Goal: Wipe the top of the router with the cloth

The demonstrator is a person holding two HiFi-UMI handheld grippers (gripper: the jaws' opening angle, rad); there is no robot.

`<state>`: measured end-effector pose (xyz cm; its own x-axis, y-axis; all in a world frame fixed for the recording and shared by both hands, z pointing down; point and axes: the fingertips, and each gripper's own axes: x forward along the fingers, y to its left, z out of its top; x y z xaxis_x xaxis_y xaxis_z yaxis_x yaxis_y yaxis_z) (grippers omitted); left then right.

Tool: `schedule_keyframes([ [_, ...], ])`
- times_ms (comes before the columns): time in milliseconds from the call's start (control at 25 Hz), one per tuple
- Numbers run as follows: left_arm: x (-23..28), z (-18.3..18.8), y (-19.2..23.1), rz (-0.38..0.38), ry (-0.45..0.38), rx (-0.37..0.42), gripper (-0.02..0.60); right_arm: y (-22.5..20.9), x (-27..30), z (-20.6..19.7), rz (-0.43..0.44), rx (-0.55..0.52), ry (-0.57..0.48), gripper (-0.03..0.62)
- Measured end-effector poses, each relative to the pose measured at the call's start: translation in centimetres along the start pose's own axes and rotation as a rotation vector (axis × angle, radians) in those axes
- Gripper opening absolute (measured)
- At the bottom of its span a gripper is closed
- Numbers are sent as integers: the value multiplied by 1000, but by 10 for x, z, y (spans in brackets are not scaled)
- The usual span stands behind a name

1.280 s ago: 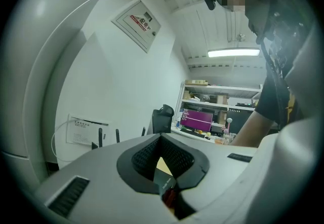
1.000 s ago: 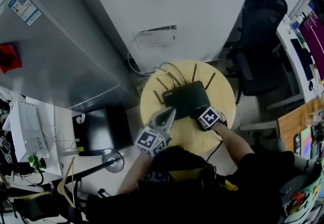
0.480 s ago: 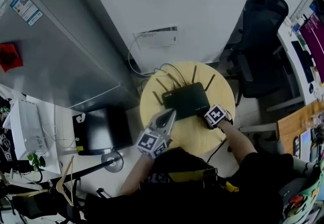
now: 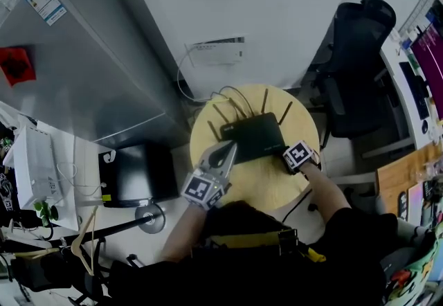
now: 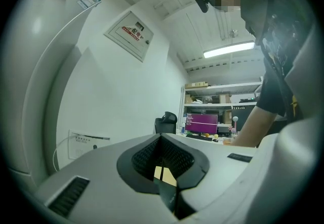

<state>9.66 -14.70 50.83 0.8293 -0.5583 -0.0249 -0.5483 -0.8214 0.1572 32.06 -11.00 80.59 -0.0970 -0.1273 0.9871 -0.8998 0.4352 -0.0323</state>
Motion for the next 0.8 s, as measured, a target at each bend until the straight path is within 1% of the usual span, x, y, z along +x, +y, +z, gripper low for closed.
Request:
schedule_keyframes([
  [80, 4, 11, 2, 1, -9, 31, -6, -5, 0, 0, -13, 0, -9, 58],
  [160, 8, 20, 4, 7, -9, 49, -6, -4, -1, 3, -3, 7, -35, 58],
  [240, 10, 22, 7, 14, -1, 67, -6, -3, -1, 8, 2, -2, -69, 59],
  [280, 9, 22, 9, 19, 3, 74, -6, -4, -1, 7, 1, -2, -63, 58],
  [360, 8, 22, 11, 32, 5, 75, -6, -8, -2, 13, -14, -21, -88, 58],
  [480, 5, 23, 12, 41, 1, 66, -6, -6, -6, 23, -2, -27, -138, 58],
  [600, 2, 24, 13, 38, 4, 57, -6, -13, -9, 1, -29, 33, -52, 58],
  [640, 1, 24, 13, 36, 4, 54, -6, -17, -12, 3, -43, 36, -71, 58],
  [720, -1, 25, 13, 29, 4, 52, -5, -28, -23, 22, -87, 18, -181, 58],
  [800, -4, 24, 15, 24, 3, 48, -6, -39, -38, 33, -129, 31, -254, 58],
])
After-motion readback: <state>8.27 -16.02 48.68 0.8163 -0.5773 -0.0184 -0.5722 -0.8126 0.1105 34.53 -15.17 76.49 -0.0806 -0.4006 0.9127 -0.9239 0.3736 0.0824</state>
